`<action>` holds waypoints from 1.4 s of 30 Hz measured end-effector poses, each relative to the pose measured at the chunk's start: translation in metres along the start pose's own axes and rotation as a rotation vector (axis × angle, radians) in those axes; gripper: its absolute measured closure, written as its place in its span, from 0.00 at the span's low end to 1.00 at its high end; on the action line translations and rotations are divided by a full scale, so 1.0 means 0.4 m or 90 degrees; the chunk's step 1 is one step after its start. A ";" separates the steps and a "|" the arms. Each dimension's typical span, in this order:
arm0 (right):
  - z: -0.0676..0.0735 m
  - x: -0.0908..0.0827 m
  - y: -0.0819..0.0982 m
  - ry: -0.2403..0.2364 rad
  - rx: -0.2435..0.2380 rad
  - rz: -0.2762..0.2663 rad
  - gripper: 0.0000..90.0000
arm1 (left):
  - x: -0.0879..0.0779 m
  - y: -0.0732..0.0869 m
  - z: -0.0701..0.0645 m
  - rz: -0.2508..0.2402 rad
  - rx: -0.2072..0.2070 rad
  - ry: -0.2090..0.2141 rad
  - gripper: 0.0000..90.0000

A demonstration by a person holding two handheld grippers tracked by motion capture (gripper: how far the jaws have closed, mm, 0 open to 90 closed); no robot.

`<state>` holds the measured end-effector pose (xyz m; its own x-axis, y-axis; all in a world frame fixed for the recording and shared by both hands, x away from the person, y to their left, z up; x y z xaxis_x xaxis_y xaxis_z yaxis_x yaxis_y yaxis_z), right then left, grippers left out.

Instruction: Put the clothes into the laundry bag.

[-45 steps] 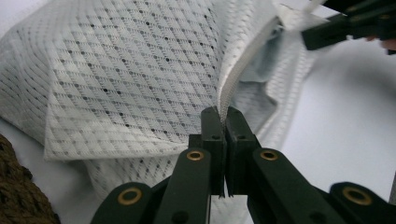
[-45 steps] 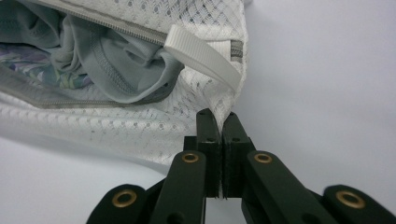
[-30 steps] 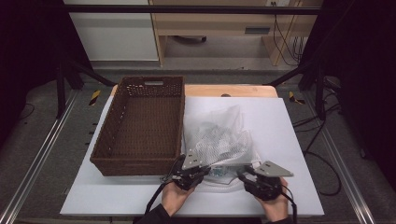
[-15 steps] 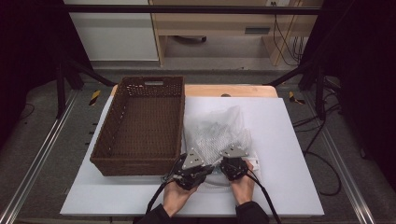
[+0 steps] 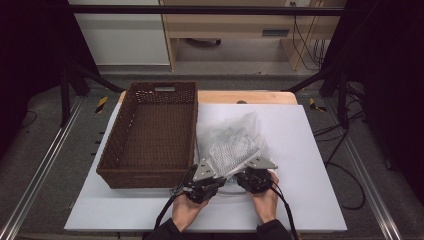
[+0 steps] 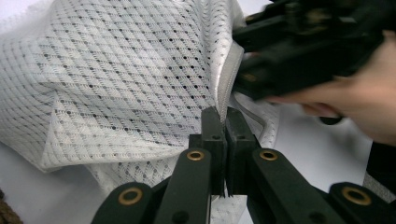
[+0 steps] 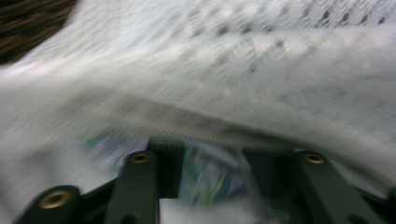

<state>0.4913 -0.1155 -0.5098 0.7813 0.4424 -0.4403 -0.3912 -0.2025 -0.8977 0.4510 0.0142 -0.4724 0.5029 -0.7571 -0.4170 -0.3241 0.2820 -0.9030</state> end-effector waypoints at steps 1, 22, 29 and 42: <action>0.007 -0.014 0.001 -0.009 -0.008 -0.001 0.65 | -0.001 -0.001 0.000 -0.001 -0.001 0.000 0.98; 0.016 0.100 0.003 0.022 0.012 0.018 0.96 | 0.010 0.012 -0.005 0.008 -0.005 0.007 0.97; -0.041 -0.096 0.032 0.013 -0.021 -0.021 0.70 | 0.042 0.043 -0.005 0.047 0.002 0.007 0.93; -0.247 -0.155 0.130 0.138 0.059 0.061 0.99 | -0.063 0.065 0.021 0.043 -0.013 -0.035 0.65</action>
<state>0.4706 -0.2399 -0.5307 0.8210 0.2253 -0.5245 -0.5028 -0.1496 -0.8513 0.4366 0.0454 -0.4865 0.5218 -0.7032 -0.4829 -0.3746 0.3197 -0.8703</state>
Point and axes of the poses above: each handheld gripper's, and its own axes: x roughly forward along the jaws, y roughly out of its underside, z roughly to its left, the point moved 7 cm from there along x, roughly forward along the jaws, and after that the axes turned 9 degrees about -z, right-handed, at the moved point
